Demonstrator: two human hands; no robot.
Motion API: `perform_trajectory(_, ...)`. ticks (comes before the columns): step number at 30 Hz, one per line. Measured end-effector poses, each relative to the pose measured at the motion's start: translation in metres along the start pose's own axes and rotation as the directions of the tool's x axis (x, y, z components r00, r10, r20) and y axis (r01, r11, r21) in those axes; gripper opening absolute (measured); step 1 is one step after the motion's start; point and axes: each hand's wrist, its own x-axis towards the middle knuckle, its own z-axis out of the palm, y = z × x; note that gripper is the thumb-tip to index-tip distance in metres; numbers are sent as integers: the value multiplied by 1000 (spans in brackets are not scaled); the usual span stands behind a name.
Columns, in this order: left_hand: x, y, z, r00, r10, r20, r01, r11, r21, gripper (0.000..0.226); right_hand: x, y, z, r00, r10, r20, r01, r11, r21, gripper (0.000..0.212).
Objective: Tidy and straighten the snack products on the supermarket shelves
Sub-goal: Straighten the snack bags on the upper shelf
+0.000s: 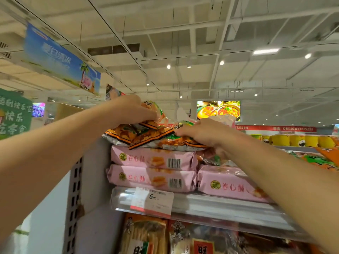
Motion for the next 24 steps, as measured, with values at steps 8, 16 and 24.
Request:
perform_trajectory(8,9,-4,6,979,70,-189,-92,989,-113,47,3,-2,-8,996,-74,-46,72,996,-44,36)
perform_trajectory(16,-6,52,19,828,295,-478,-391,913,-114,49,-25,19,-72,952,-211,-222,181,972,-151,66)
perform_trajectory(24,-49,164,79,738,572,-358,-674,649,-352,51,-115,89,-158,892,-185,-412,48,946,-321,85)
